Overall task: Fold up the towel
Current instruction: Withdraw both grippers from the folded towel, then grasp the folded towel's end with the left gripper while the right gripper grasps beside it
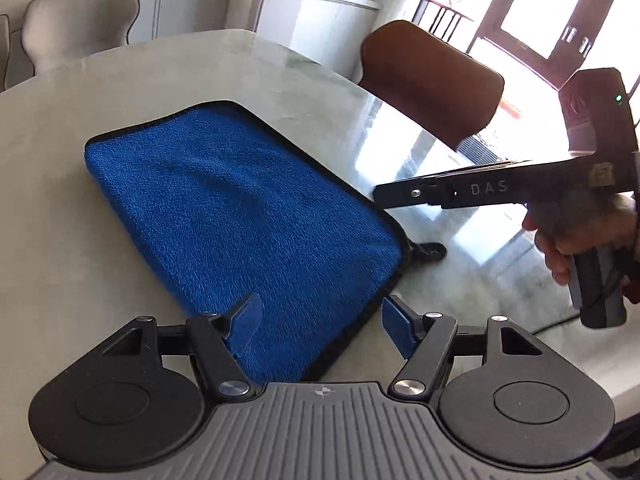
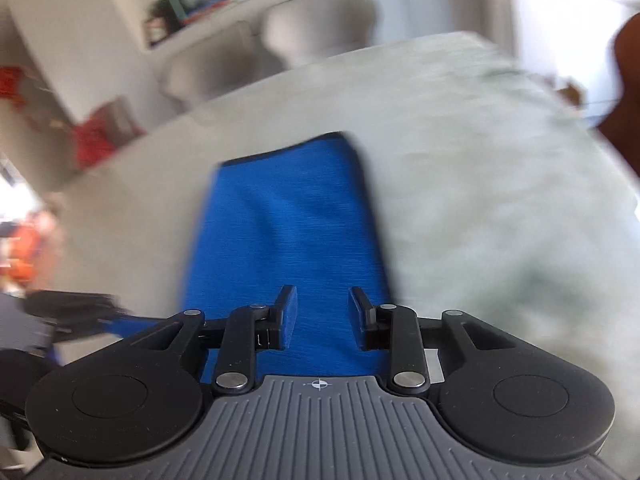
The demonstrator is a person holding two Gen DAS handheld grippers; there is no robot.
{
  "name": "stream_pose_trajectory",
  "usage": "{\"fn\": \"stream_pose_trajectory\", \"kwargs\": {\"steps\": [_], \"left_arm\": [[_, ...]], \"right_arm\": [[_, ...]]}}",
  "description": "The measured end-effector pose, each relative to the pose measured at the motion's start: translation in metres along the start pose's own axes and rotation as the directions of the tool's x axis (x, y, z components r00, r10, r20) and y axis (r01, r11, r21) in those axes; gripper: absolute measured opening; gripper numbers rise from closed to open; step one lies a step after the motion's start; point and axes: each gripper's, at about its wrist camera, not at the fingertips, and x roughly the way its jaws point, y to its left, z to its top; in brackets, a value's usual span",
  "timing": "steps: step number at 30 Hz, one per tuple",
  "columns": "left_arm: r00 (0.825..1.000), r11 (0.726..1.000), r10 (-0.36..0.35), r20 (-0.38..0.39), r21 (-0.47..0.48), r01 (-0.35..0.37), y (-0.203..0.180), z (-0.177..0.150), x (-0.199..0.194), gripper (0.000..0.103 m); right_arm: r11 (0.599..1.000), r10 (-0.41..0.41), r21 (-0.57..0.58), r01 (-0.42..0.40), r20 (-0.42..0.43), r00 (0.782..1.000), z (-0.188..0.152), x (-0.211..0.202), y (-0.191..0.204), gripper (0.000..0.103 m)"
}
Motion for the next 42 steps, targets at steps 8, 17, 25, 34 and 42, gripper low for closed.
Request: {"fn": "stream_pose_trajectory", "kwargs": {"steps": [8, 17, 25, 34, 42], "left_arm": [[1.0, 0.999, 0.02, -0.009, -0.05, -0.021, -0.005, -0.02, -0.01, 0.071], [0.998, 0.994, 0.067, 0.021, -0.091, -0.065, 0.004, 0.024, 0.025, 0.071], [0.982, 0.966, 0.189, -0.003, -0.178, -0.186, -0.018, 0.0, 0.018, 0.072], [0.948, 0.73, 0.299, -0.112, -0.613, -0.303, -0.003, -0.021, -0.007, 0.079], [0.963, 0.678, 0.201, -0.176, -0.685, -0.267, 0.002, -0.015, 0.004, 0.088]], "right_arm": [[1.0, -0.013, -0.007, 0.013, -0.074, 0.997, 0.003, -0.002, -0.028, 0.033], [0.923, 0.301, -0.183, -0.338, -0.201, 0.932, 0.059, 0.07, -0.012, 0.039], [0.928, 0.183, -0.285, -0.239, -0.211, 0.96, 0.063, 0.039, -0.05, 0.041], [0.923, 0.143, -0.338, -0.187, -0.151, 0.978, 0.035, -0.02, -0.046, 0.061], [0.894, 0.112, -0.421, -0.152, -0.117, 0.987, 0.004, -0.04, -0.01, 0.071]]}}
